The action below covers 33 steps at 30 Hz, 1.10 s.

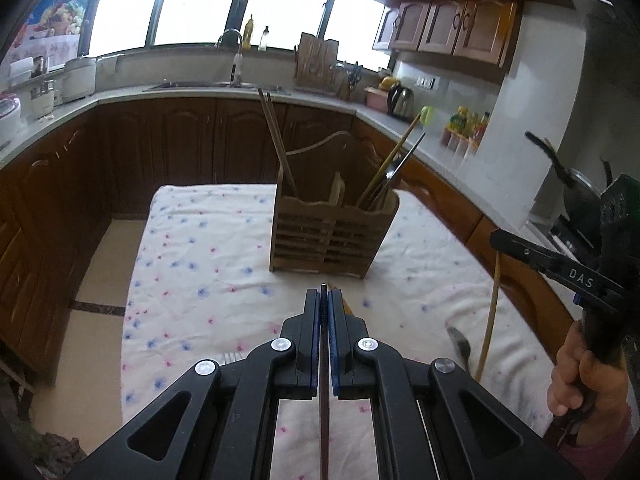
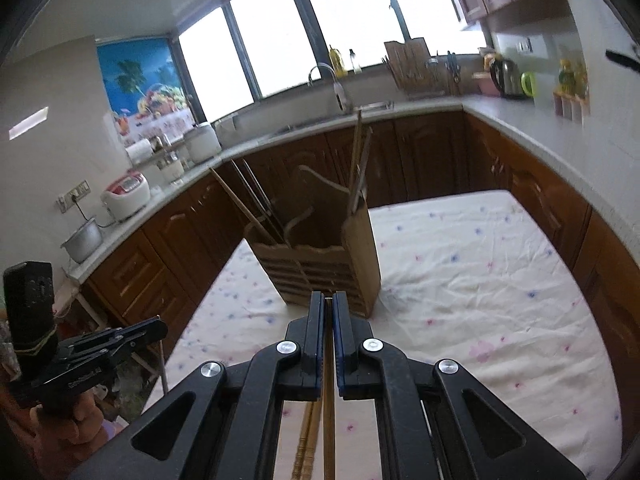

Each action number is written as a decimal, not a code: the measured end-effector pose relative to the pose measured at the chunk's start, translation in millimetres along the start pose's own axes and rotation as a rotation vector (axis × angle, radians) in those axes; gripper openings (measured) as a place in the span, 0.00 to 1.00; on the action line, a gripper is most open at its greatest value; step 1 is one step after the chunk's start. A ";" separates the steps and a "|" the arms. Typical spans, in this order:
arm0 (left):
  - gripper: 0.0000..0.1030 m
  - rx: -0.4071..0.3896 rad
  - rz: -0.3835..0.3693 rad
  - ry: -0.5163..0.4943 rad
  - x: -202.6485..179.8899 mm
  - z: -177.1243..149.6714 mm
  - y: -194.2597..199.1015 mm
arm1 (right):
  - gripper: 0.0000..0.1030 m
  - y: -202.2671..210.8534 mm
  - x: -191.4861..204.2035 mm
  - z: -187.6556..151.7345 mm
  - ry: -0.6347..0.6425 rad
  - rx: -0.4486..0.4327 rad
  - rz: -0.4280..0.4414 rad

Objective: Organize utensils
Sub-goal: 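Lift both chopsticks and carry them over the wooden holder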

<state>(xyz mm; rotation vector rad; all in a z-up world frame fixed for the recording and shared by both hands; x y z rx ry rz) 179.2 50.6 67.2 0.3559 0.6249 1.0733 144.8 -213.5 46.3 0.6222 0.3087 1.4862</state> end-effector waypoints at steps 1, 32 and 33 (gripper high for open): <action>0.02 -0.010 -0.002 0.002 0.1 -0.7 5.8 | 0.04 4.0 0.6 1.4 0.000 -0.011 0.001; 0.02 -0.251 -0.020 0.038 8.3 5.6 63.5 | 0.04 45.9 2.1 24.3 -0.007 -0.174 0.002; 0.02 -0.265 -0.019 0.039 8.7 7.9 63.6 | 0.04 45.5 1.8 25.6 -0.008 -0.177 0.001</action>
Point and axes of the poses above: each gripper's, at about its wrist camera, not at the fingertips, and y roughly against the way its jaws point, x to its left, z to its top, the point moved 1 cm from there along -y, roughly the way its jaws point, and after that the axes turned 6 degrees about -z, right-handed, at the moved point
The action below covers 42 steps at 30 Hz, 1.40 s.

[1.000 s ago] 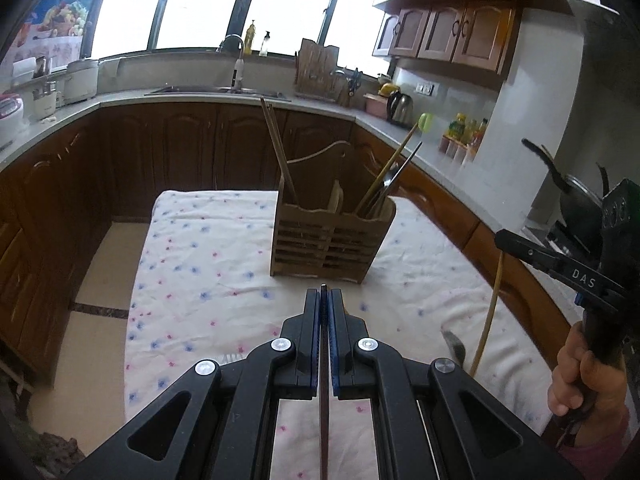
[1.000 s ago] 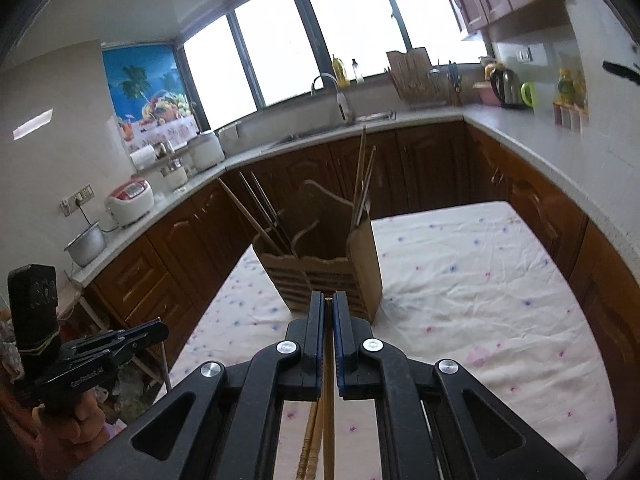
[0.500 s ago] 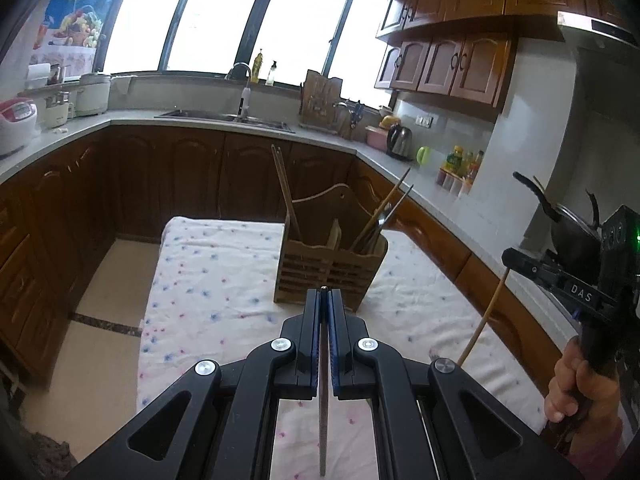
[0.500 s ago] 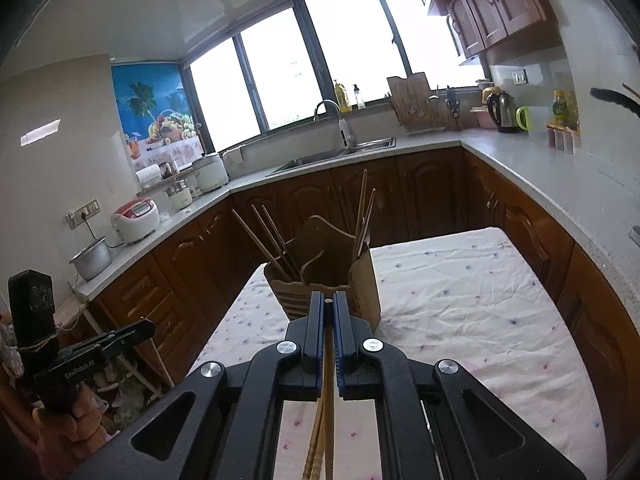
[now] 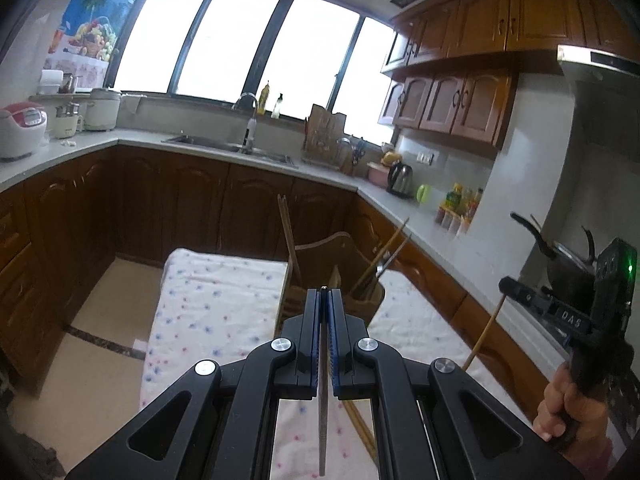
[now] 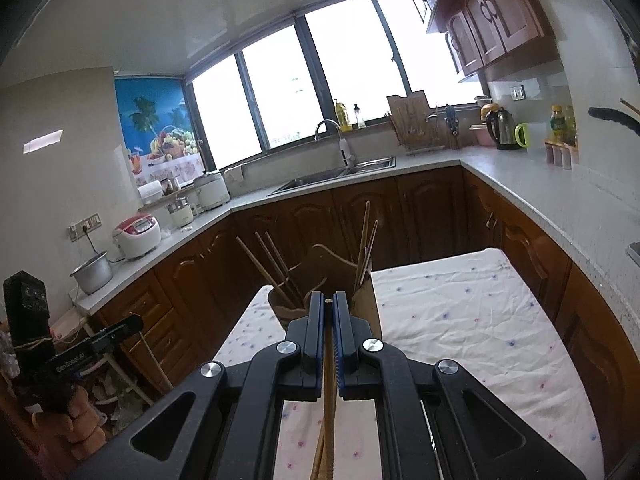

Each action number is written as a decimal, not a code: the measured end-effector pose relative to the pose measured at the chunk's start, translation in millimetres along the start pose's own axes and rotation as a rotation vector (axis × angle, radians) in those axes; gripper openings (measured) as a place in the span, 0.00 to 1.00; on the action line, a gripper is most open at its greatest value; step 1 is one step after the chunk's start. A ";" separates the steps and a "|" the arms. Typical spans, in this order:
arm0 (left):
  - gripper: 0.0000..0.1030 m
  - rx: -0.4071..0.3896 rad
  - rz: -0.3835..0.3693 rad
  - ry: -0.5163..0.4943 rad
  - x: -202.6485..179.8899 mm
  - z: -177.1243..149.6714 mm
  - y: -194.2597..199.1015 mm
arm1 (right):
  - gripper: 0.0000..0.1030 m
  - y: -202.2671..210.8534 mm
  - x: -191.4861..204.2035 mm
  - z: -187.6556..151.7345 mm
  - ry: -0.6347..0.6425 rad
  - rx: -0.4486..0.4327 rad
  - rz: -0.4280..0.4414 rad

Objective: Organize utensils
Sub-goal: 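Lift both chopsticks and carry them over the wooden holder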

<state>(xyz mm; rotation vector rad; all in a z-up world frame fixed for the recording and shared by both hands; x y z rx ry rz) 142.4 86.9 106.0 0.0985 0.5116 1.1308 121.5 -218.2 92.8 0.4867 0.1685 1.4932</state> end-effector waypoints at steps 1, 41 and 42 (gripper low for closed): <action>0.02 -0.008 -0.001 0.001 0.8 0.3 -1.0 | 0.04 -1.6 -0.3 2.2 -0.002 -0.005 0.001; 0.02 -0.323 0.060 0.039 33.9 22.1 -158.3 | 0.04 -94.9 -2.6 106.5 -0.027 -0.303 -0.042; 0.02 -0.317 0.065 0.046 35.5 15.4 -166.6 | 0.04 -99.6 -4.5 103.6 -0.031 -0.297 -0.042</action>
Point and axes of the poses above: each gripper's, at about its wrist camera, not at the fingertips, and y roughly against the way its jaws point, x to its left, z to its top, the point moved 1 cm from there along -y, roughly the way its jaws point, and after that the axes turned 6 degrees about -z, right-handed, at the moved point
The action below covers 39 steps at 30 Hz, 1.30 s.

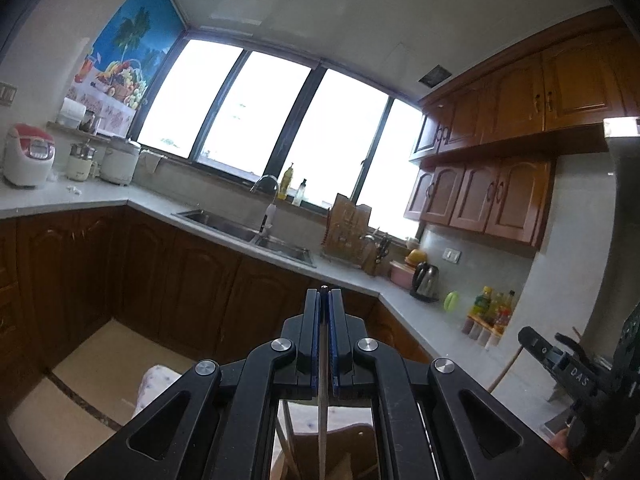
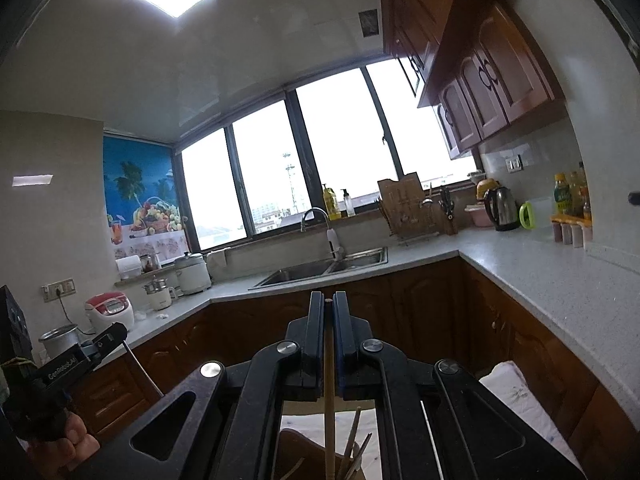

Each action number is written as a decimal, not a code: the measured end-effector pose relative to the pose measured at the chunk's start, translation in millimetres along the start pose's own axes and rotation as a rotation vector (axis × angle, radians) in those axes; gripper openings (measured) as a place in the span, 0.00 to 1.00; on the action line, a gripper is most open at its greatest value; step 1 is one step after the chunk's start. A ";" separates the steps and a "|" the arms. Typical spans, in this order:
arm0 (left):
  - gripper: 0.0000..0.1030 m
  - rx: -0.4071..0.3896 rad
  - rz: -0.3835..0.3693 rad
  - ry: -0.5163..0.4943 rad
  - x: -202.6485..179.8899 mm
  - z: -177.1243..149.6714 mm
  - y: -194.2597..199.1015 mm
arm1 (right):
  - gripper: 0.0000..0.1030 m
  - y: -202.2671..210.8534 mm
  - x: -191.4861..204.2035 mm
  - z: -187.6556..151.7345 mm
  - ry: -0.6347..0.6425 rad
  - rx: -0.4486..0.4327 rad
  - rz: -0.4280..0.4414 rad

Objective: Organize utensils
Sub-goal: 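Lift both chopsticks and carry them over the wooden holder, then lower both chopsticks into the holder and open both tools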

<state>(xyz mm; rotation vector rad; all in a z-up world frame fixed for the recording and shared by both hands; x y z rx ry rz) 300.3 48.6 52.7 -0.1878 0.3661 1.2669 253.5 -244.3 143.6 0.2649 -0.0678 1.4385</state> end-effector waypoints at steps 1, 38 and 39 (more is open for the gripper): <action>0.02 0.002 0.005 0.004 0.0 -2.9 -3.8 | 0.04 -3.2 -2.1 -6.0 -0.008 0.002 0.000; 0.03 0.208 0.079 0.035 23.5 -20.8 -50.0 | 0.05 -33.5 -22.7 -77.3 -0.047 0.170 -0.047; 0.03 0.208 0.081 0.034 22.5 -22.5 -48.8 | 0.05 -33.7 -22.7 -77.0 -0.049 0.172 -0.047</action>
Point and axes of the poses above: each gripper's, at about its wrist camera, not at the fingertips, and y roughly against the way its jaws point, x to its left, z to its top, the point moved 1 cm from there along -y, roughly the way its jaws point, and after that the axes turned 6 degrees about -z, right-handed, at the moved point
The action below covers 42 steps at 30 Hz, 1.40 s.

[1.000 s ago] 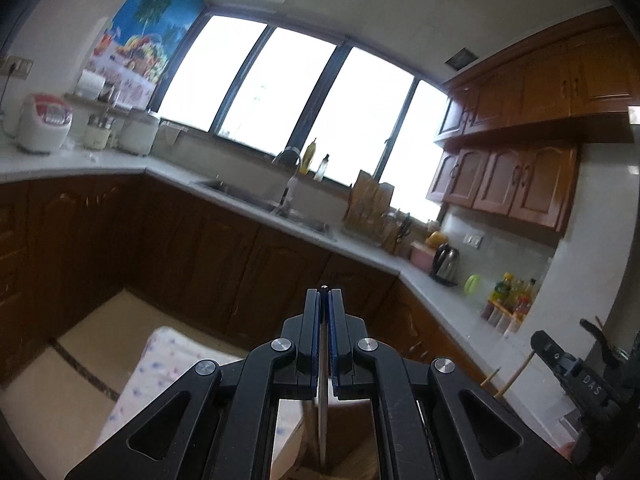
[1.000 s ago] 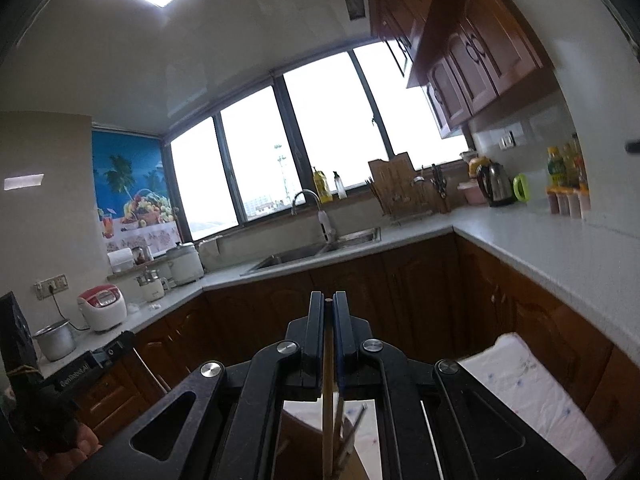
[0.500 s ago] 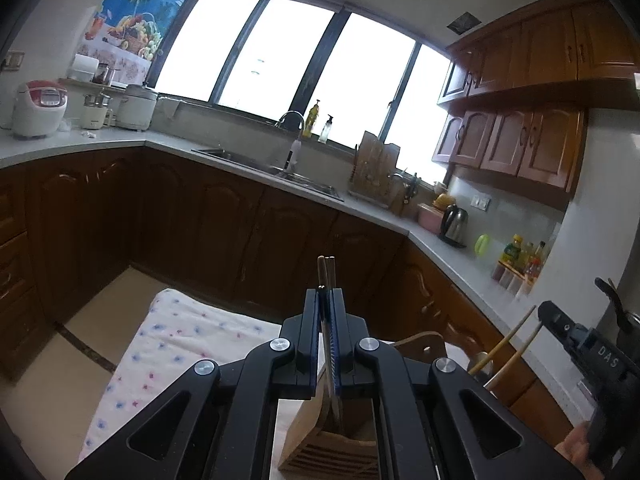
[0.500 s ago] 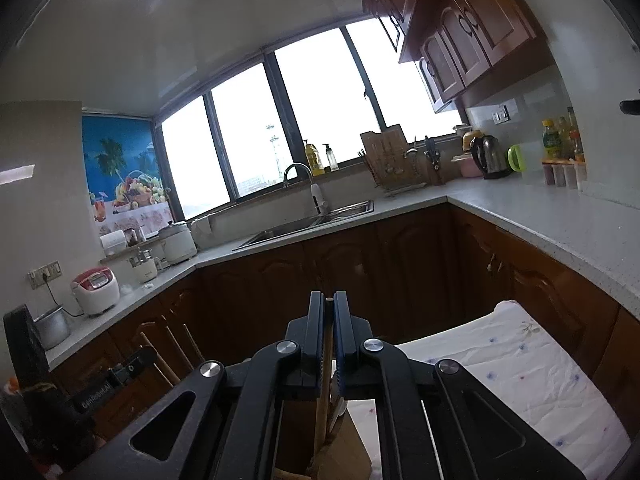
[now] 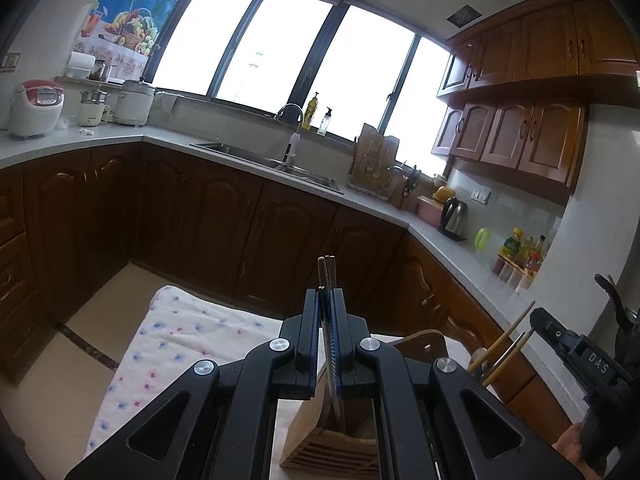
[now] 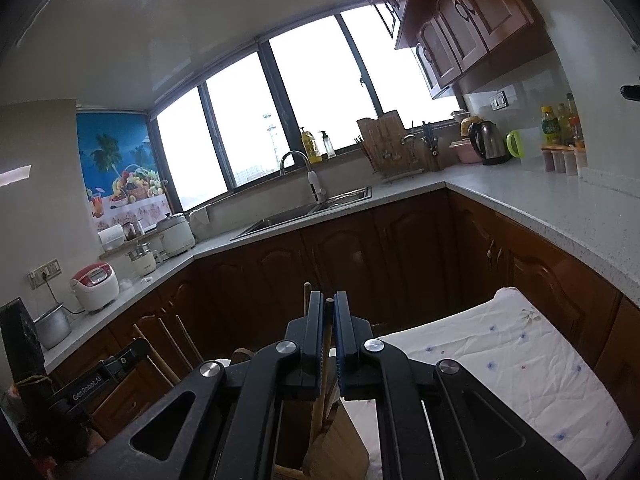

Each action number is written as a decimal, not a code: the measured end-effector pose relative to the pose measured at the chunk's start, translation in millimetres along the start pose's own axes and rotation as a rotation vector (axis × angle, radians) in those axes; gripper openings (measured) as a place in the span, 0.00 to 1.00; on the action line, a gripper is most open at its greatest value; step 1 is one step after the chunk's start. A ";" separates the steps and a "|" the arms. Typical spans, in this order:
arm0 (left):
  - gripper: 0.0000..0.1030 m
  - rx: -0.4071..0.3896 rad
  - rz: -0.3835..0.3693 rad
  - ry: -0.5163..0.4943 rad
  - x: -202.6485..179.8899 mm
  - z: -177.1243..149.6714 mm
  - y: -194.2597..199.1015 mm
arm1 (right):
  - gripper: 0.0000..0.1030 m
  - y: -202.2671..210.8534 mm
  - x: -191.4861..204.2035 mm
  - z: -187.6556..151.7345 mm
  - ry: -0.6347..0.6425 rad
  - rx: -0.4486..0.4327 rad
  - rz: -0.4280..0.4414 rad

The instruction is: Organize utensils

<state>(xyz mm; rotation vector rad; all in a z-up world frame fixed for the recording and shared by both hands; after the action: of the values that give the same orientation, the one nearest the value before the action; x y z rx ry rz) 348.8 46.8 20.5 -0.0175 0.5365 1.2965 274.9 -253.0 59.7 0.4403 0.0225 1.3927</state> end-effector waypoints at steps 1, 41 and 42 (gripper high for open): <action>0.03 0.002 0.001 -0.001 -0.4 0.9 0.2 | 0.05 0.0 0.1 0.0 0.001 0.000 0.000; 0.99 -0.022 0.123 -0.159 -37.8 -28.7 120.1 | 0.98 80.8 -6.9 -16.7 -0.040 -0.009 0.075; 0.99 -0.030 0.130 -0.177 -41.5 -31.7 130.3 | 0.98 84.2 -6.2 -18.7 -0.036 -0.005 0.077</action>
<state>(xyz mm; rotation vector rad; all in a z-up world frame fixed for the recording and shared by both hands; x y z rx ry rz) 211.0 37.0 45.4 0.1080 0.3710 1.4170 189.2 -244.2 67.3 0.4664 -0.0278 1.4603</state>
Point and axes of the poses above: each gripper's, at about its wrist camera, not at the fingertips, and y roughly against the way its jaws point, x to its left, z to its top, the point moved 1 cm from there along -y, roughly the way its jaws point, and after that the axes turned 6 degrees about -z, right-handed, at the moved point
